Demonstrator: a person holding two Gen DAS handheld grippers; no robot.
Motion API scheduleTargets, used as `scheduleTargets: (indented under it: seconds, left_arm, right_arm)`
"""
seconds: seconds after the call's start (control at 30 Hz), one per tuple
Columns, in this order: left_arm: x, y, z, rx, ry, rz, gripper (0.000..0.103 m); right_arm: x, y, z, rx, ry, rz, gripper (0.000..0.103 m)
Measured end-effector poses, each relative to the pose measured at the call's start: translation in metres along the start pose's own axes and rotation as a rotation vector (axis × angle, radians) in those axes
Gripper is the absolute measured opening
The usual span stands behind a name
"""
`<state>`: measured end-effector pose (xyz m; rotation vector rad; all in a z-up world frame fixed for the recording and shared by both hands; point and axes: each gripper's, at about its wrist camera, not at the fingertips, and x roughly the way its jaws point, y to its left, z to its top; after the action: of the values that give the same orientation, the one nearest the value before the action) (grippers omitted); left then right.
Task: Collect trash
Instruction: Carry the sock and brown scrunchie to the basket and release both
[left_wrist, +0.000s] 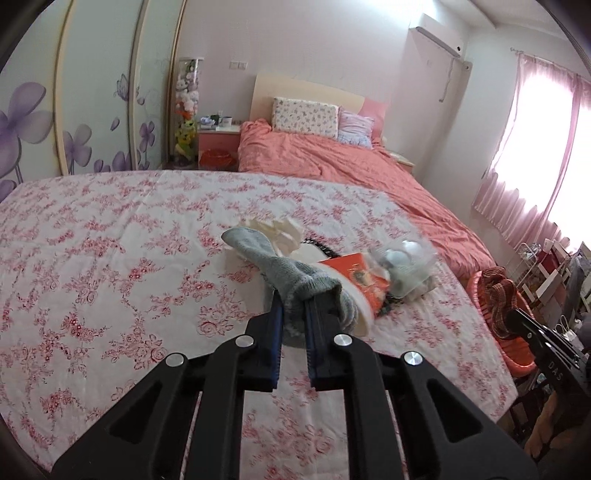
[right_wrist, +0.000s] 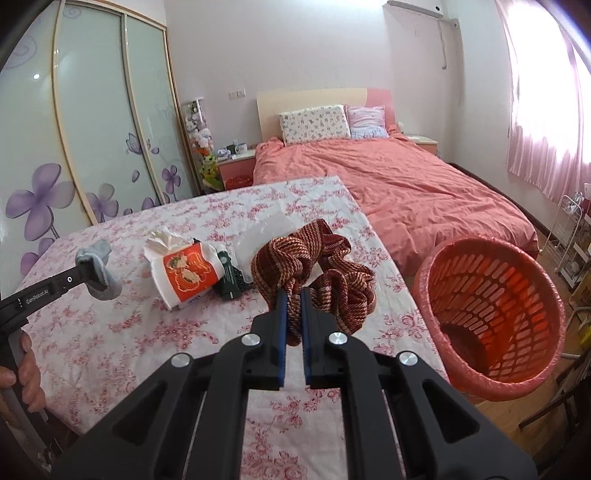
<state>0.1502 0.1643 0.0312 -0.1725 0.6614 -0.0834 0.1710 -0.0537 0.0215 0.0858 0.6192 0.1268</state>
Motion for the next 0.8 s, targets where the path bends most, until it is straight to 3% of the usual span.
scheduleTargets:
  seconds: [0.33, 0.8]
  left_arm:
    - [-0.009, -0.055, -0.002, 0.074, -0.006, -0.086, 0.010]
    - [0.023, -0.156, -0.013, 0.178, 0.048, -0.263, 0.010]
  right_arm:
    - [-0.037, -0.028, -0.002, 0.042, -0.060, -0.040, 0.008]
    - [-0.053, -0.104, -0.008, 0.148, -0.086, -0.151, 0.008]
